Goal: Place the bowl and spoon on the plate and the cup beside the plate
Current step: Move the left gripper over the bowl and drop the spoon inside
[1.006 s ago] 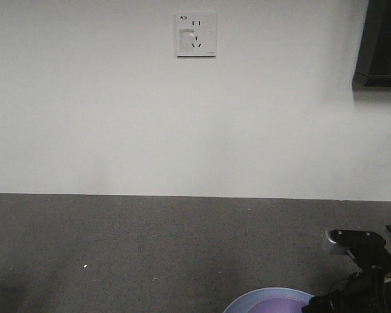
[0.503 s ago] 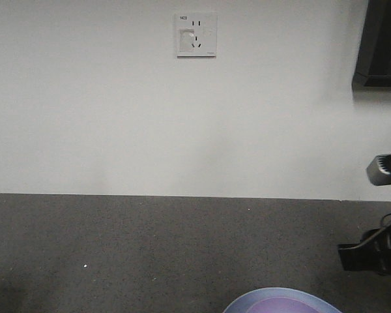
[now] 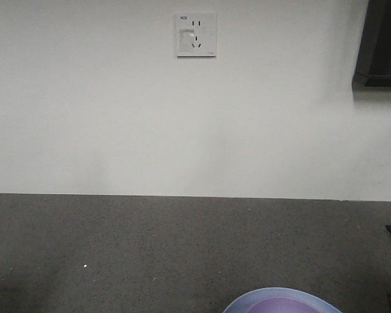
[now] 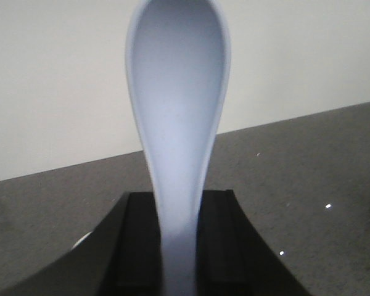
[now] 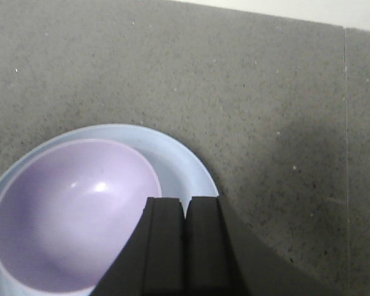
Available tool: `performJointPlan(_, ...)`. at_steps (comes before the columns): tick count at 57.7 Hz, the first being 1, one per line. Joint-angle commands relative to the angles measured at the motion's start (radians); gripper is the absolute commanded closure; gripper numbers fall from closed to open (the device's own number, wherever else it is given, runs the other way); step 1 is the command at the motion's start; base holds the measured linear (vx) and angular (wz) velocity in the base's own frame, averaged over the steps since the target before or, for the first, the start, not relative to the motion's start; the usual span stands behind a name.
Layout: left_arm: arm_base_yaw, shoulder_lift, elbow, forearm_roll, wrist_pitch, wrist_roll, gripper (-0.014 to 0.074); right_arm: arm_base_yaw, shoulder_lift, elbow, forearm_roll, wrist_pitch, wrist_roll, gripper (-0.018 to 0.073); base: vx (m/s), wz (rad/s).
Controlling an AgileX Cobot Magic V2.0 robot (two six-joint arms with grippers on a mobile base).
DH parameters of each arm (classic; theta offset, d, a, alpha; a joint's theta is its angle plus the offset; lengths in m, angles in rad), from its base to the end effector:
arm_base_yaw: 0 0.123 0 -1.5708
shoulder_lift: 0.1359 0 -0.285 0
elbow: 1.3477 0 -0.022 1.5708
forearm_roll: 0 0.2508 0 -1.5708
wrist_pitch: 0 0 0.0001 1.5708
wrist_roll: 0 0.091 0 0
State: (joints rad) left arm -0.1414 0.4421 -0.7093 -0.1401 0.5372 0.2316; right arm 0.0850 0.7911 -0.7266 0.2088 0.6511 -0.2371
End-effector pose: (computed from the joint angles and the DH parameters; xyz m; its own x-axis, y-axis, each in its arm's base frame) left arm 0.0765 -0.0175 0.3702 -0.1514 0.1332 -0.9795 0.2284 0.9688 0.0964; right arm 0.1512 0.0244 0.3263 -0.5627 -0.1177 -0.8182 -0.2262 0.9739 0.0155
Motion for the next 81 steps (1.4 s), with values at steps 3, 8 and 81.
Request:
performJointPlan(3,-0.005,0.157,-0.179,0.190,0.071,-0.106,0.0593,-0.001,-0.029,0.018,0.000,-0.099,-0.024,0.0571,0.00,0.00)
performJointPlan(8,-0.005,0.258,-0.280,0.297,0.172,-0.141,0.0593,-0.001,-0.030,0.017,-0.001,-0.086,-0.025,0.0571,0.00,0.00)
performJointPlan(81,-0.006,0.587,-0.454,-0.125,0.384,0.220,0.0596,-0.001,-0.030,0.017,0.003,-0.109,-0.042,0.0571,0.00,0.00)
